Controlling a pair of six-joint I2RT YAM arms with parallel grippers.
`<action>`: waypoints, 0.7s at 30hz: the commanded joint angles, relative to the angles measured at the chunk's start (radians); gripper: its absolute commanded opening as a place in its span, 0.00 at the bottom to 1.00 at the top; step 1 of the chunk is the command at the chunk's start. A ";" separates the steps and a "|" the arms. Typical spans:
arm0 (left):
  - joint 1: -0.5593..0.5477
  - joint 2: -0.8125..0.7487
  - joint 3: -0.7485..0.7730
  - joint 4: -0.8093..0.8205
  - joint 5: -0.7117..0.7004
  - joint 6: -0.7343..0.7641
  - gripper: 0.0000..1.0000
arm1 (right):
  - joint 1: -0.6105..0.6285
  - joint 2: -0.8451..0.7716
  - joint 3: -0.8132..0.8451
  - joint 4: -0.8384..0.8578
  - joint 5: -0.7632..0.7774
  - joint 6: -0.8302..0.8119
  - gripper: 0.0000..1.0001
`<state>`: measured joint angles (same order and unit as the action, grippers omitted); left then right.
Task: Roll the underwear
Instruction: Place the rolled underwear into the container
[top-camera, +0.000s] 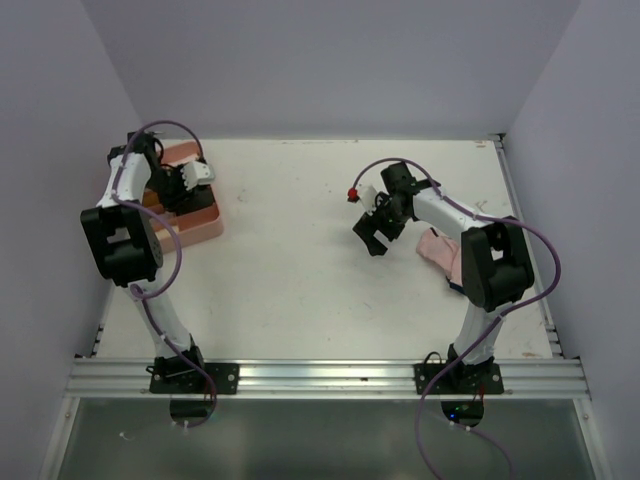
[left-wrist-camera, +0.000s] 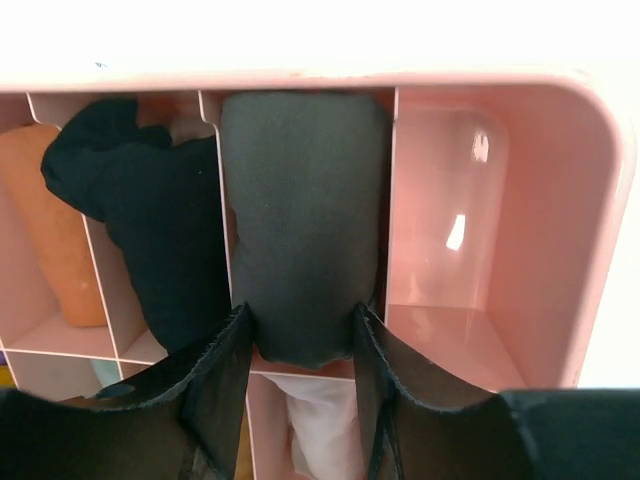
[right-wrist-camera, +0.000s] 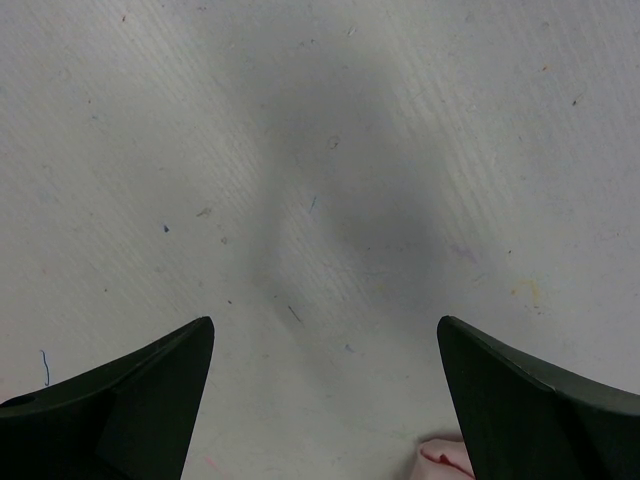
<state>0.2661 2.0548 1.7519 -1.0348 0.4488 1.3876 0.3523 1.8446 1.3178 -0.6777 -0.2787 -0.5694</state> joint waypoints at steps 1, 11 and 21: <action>0.012 0.015 -0.017 0.090 0.011 -0.028 0.42 | -0.004 -0.058 0.018 -0.017 -0.007 -0.006 0.99; 0.012 -0.010 -0.111 0.140 -0.002 -0.035 0.43 | -0.006 -0.067 0.012 -0.019 -0.010 -0.010 0.99; 0.015 -0.143 0.059 0.085 0.100 -0.188 0.73 | -0.010 -0.111 0.014 0.003 -0.036 0.023 0.99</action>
<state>0.2687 2.0220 1.7088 -0.9436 0.4782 1.2984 0.3519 1.7912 1.3178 -0.6872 -0.2832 -0.5667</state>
